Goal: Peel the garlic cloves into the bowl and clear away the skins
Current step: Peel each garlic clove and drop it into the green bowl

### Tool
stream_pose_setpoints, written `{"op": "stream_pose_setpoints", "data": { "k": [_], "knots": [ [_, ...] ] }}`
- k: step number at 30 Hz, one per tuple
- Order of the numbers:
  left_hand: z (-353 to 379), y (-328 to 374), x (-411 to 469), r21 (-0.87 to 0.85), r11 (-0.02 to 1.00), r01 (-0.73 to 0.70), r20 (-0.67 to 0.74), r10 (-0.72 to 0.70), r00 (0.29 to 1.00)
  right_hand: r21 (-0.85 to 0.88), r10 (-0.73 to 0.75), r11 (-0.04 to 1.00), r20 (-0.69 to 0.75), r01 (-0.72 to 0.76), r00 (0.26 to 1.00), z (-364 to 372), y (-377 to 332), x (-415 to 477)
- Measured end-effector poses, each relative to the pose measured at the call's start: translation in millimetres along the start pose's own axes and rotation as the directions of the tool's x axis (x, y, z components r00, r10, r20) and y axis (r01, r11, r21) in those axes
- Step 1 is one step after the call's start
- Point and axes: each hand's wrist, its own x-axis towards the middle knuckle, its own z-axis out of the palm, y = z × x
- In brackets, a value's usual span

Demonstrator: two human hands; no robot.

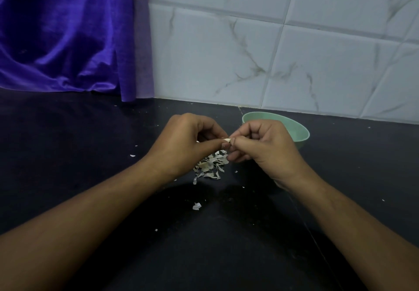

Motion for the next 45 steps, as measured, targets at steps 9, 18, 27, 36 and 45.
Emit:
{"op": "stream_pose_setpoints", "data": {
  "k": [9, 18, 27, 36, 45],
  "knots": [
    [1.5, 1.4, -0.6, -0.067, 0.996, -0.063, -0.042, 0.061, 0.997, 0.274, 0.176, 0.946, 0.021, -0.175, 0.984, 2.3, -8.8, -0.9],
    [5.4, -4.2, 1.4, -0.368, 0.93, -0.017, -0.043, 0.002, 0.999, 0.406, 0.225, 0.882, 0.078, -0.238, 0.971, 3.2, -14.0, -1.2],
    [3.8, -4.0, 2.9, -0.291, 0.956, -0.029, -0.045, 0.017, 0.999, 0.457, 0.257, 0.839, 0.142, -0.294, 0.956, 2.6, -15.8, -1.7],
    [-6.9, 2.8, 0.9, -0.04, 0.984, -0.175, -0.054, 0.173, 0.983, 0.507, 0.292, 0.783, 0.214, -0.361, 0.932, 1.4, -15.4, -0.3],
    [-3.4, 5.0, 4.9, -0.496, 0.868, -0.037, -0.11, -0.02, 0.994, 0.508, 0.297, 0.756, 0.294, -0.412, 0.908, 2.2, -12.4, -1.6]
  ]
}}
